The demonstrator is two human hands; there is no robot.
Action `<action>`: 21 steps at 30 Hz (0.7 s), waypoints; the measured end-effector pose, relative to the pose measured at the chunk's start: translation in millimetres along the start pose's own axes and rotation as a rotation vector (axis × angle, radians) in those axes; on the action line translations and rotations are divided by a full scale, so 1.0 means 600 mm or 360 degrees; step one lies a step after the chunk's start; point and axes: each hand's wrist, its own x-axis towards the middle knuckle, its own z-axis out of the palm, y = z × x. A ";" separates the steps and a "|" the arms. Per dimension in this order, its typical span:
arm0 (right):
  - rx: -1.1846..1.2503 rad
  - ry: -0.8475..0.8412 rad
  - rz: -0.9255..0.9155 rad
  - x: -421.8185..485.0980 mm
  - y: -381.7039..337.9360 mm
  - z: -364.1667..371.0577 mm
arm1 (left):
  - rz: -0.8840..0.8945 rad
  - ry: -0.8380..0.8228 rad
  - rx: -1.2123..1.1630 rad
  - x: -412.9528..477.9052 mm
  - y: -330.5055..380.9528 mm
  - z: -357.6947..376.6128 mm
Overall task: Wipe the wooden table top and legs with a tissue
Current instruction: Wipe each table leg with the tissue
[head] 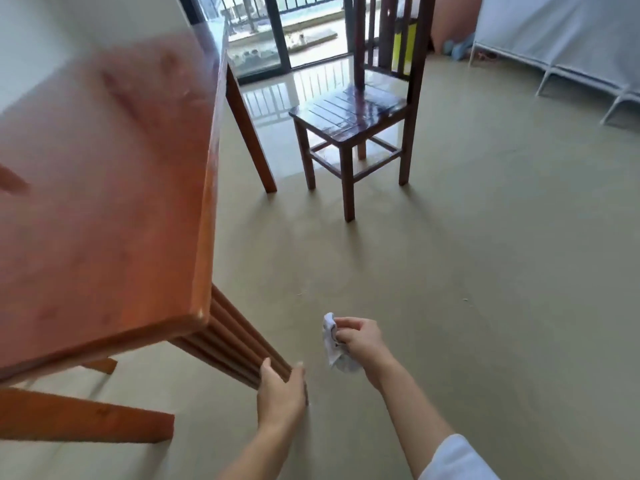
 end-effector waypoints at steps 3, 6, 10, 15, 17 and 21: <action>0.0019 0.0116 -0.0032 -0.084 -0.131 -0.048 | 0.0144 -0.0083 0.0130 -0.082 0.105 -0.025; -0.0053 0.0169 -0.0062 -0.148 -0.247 -0.089 | 0.0234 -0.0181 0.0250 -0.140 0.200 -0.038; -0.0102 0.0194 -0.0123 -0.203 -0.405 -0.122 | 0.0322 -0.0265 0.0210 -0.198 0.351 -0.056; -0.0051 0.0182 -0.0119 -0.171 -0.568 -0.122 | 0.0451 -0.0159 0.0258 -0.149 0.509 -0.092; -0.0034 0.0167 -0.0095 -0.139 -0.631 -0.123 | 0.0460 -0.0100 0.0310 -0.106 0.569 -0.101; -0.0057 0.0179 -0.0086 -0.049 -0.758 -0.127 | 0.0479 -0.0037 0.0388 -0.001 0.696 -0.097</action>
